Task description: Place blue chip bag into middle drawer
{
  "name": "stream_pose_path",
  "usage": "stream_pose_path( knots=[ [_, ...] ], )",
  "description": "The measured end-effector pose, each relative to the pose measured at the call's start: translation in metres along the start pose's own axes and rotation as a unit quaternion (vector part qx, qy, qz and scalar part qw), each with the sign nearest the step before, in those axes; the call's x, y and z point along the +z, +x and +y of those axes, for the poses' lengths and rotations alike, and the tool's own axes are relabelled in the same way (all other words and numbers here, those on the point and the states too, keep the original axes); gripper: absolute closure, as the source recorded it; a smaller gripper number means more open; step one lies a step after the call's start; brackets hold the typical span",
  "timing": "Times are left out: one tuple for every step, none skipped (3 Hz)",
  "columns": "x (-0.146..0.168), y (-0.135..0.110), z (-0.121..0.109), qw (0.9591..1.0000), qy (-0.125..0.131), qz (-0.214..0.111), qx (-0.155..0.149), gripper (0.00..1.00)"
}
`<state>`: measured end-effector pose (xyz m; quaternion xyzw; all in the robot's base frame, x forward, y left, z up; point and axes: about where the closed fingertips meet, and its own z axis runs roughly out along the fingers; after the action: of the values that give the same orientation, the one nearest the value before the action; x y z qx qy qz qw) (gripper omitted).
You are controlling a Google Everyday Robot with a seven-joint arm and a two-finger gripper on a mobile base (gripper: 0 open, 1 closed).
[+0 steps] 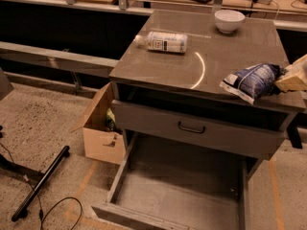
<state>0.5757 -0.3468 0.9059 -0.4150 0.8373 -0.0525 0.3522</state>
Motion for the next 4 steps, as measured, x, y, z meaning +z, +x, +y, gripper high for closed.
stream_pose_path(
  knots=[
    [-0.025,0.019,0.042,0.9997,-0.017,0.019,-0.001,1.0],
    [-0.03,0.032,0.082,0.9983,-0.052,0.023,-0.015,1.0],
    [-0.029,0.034,0.086,0.998,-0.055,0.024,-0.018,1.0],
    [-0.033,0.032,0.091,0.9977,-0.055,0.028,-0.028,1.0]
  ],
)
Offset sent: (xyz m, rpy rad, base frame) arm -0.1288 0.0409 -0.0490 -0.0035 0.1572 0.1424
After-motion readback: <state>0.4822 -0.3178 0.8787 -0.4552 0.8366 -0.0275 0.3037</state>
